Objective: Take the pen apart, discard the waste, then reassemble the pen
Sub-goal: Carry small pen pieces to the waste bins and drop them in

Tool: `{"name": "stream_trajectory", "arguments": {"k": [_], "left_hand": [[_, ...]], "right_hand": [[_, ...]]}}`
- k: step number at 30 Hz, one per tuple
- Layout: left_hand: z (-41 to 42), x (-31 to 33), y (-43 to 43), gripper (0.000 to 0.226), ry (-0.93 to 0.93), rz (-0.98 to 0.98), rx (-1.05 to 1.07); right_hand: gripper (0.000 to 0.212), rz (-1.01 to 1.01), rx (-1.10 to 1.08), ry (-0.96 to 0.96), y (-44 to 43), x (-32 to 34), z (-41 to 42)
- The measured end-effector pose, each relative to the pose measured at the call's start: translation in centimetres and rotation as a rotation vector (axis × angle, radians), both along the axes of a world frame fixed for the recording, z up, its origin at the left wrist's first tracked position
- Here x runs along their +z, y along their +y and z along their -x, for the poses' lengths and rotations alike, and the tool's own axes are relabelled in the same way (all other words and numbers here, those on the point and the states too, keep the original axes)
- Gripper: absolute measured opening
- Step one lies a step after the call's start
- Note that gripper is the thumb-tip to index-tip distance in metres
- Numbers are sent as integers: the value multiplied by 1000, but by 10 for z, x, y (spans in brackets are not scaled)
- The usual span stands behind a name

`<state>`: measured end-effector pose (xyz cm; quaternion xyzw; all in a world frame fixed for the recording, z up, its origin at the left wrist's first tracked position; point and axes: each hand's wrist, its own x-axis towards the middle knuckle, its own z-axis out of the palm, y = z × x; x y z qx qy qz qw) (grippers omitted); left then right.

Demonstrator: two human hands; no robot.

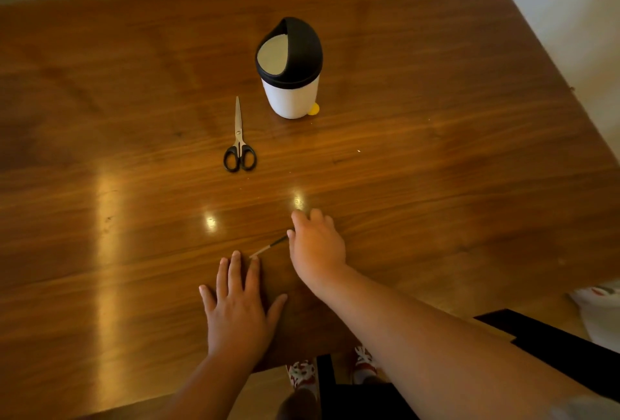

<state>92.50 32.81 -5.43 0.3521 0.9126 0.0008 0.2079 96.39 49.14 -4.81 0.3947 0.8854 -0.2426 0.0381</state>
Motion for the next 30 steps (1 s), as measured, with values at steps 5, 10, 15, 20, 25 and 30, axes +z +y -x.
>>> {"name": "stream_trajectory", "arguments": {"k": [5,10,15,20,25,30], "left_hand": [[0,0,-1,83,-10,-13,-1],[0,-2,-7,80,-9,-33,-21],[-6,-5,-20,74,-18,-72,-30],[-21,-1,-34,71,-43,-72,-13],[-47,8,-47,68,-105,-99,83],[-95,25,-73,55,-152,-165,288]], "right_hand": [[30,-34,-72,-79,14,4,-19],[40,-2,-87,-108,14,10,-36],[30,-27,-152,-142,11,10,-56],[27,3,-52,-287,9,15,-76],[11,331,-21,-145,12,30,-99],[17,768,-89,-116,3,54,-131]]}}
